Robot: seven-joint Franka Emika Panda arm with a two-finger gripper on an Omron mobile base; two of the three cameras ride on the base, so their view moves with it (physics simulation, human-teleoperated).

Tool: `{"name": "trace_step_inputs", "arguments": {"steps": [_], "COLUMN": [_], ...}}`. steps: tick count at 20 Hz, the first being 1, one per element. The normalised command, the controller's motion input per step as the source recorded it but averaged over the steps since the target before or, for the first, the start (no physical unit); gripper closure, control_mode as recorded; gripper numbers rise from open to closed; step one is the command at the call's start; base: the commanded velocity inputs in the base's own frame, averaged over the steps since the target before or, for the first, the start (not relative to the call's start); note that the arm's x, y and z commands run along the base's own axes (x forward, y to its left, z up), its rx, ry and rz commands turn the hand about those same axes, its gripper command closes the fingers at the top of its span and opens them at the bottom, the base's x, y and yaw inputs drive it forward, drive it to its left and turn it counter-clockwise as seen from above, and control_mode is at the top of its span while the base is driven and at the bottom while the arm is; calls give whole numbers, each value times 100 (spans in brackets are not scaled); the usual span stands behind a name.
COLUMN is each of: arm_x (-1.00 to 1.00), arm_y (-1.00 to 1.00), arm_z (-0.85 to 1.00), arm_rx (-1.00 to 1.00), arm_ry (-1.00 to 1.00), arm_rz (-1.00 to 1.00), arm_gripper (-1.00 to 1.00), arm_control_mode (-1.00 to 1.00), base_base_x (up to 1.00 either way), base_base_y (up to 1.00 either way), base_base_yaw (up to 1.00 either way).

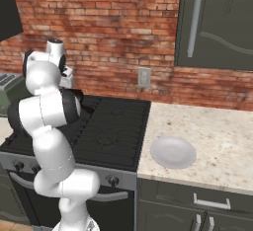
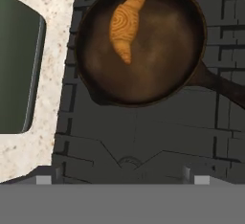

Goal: Pick the croissant and place it on the pan. Then turn on the stove to warm the croissant.

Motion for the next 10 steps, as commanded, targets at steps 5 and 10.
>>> {"name": "trace_step_inputs", "arguments": {"steps": [5,10], "arm_x": [-57,-54], "arm_y": [-26,-30], "arm_z": [38,26], "arm_rx": [0,0], "arm_ry": [0,-3], "arm_rz": [10,9], "arm_gripper": [-100,-100], "arm_control_mode": [-100,-100], "base_base_x": [0,0], "base_base_y": [0,0], "base_base_yaw": [0,0]}}
